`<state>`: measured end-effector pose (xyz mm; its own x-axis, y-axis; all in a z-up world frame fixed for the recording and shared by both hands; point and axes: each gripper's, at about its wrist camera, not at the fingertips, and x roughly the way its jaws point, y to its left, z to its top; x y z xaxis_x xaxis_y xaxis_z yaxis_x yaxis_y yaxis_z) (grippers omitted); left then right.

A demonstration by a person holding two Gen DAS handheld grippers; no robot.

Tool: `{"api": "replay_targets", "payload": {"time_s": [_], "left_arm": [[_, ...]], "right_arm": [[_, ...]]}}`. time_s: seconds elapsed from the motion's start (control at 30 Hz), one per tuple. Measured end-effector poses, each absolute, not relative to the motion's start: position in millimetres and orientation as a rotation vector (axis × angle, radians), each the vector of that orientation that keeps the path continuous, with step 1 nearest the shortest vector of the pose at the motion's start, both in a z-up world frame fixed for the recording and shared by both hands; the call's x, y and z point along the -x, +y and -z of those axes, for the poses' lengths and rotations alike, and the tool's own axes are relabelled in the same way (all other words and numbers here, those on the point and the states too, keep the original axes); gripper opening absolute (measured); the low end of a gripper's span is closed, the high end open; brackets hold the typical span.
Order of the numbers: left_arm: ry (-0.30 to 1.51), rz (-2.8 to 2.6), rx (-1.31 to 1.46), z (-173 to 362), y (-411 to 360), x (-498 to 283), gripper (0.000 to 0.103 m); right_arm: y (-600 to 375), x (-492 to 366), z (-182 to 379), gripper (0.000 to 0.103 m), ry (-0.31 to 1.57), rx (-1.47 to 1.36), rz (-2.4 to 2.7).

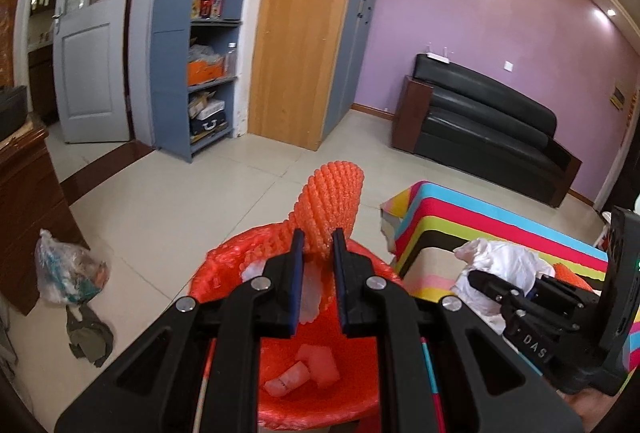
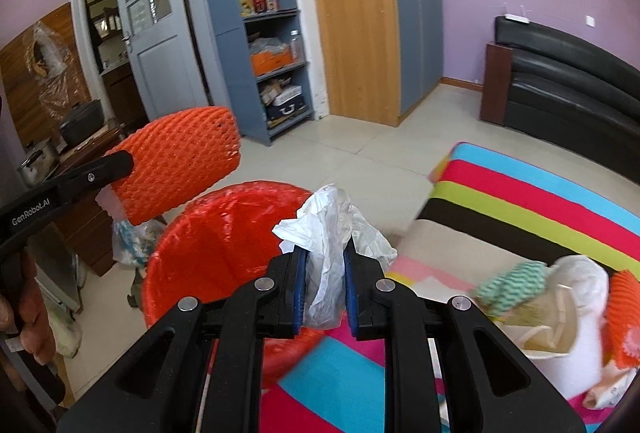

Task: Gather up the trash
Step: 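Carry the tissue and orange foam net over the red bin, then open both tools to drop the tissue and foam net into the bin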

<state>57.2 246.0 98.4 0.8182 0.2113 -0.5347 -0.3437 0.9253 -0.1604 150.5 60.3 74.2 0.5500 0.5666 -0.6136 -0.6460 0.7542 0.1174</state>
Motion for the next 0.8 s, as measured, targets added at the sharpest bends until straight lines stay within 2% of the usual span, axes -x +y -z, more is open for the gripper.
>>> {"api": "replay_targets", "payload": {"time_s": [0.27,0.4,0.47,0.53,0.6,0.8], "left_arm": [[0.547,-0.327,0.303,-99.3,261.5,-49.5,0.014],[0.544,-0.330,0.313,-101.0,260.9,-48.1,0.017],[0.540,-0.334,0.315,-101.8,261.6,-47.0,0.024],[0.539,-0.340,0.317,-101.5,260.9,-48.0,0.042],[0.538,-0.338,0.324,-100.9,260.7,-49.3,0.045],[0.549,-0.336,0.290,-98.9,253.5,-56.3,0.045]], "right_arm": [[93.1,-147.3,-66.3,0.019,0.697,0.136,-0.767],[101.8,-146.5,-64.8,0.024,0.700,0.141,-0.779],[104.6,-146.1,-64.0,0.038,0.698,0.138,-0.781],[105.5,-145.2,-63.8,0.060,0.693,0.139,-0.780],[106.1,-143.8,-62.9,0.062,0.686,0.148,-0.779],[96.2,-145.5,-64.9,0.072,0.668,0.137,-0.735]]}}
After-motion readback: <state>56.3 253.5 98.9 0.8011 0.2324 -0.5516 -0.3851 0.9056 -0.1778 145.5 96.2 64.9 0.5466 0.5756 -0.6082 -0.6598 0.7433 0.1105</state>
